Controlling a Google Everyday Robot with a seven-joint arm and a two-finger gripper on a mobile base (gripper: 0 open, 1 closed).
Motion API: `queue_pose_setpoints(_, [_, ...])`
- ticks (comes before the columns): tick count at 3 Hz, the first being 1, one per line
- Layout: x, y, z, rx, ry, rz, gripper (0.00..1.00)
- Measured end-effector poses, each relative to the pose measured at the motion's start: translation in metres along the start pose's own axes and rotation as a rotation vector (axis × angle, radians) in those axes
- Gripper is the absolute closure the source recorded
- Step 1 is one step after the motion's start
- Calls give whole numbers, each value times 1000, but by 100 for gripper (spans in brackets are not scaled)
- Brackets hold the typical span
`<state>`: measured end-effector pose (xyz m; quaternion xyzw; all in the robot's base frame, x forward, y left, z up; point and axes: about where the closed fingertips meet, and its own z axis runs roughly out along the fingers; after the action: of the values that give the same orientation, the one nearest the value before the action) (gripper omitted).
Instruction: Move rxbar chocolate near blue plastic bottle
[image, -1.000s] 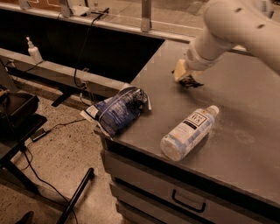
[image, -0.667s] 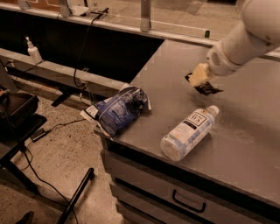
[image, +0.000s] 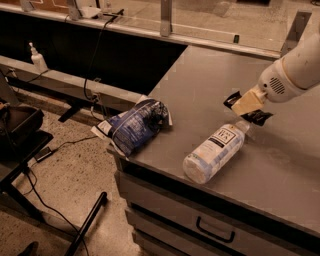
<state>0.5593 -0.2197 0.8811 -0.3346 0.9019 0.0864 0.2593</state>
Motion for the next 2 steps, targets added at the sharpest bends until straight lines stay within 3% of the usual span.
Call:
queue_pose_setpoints(1, [2, 8, -6, -5, -5, -165, 100])
queue_pose_setpoints(2, [-1, 13, -5, -18, 1, -286, 100])
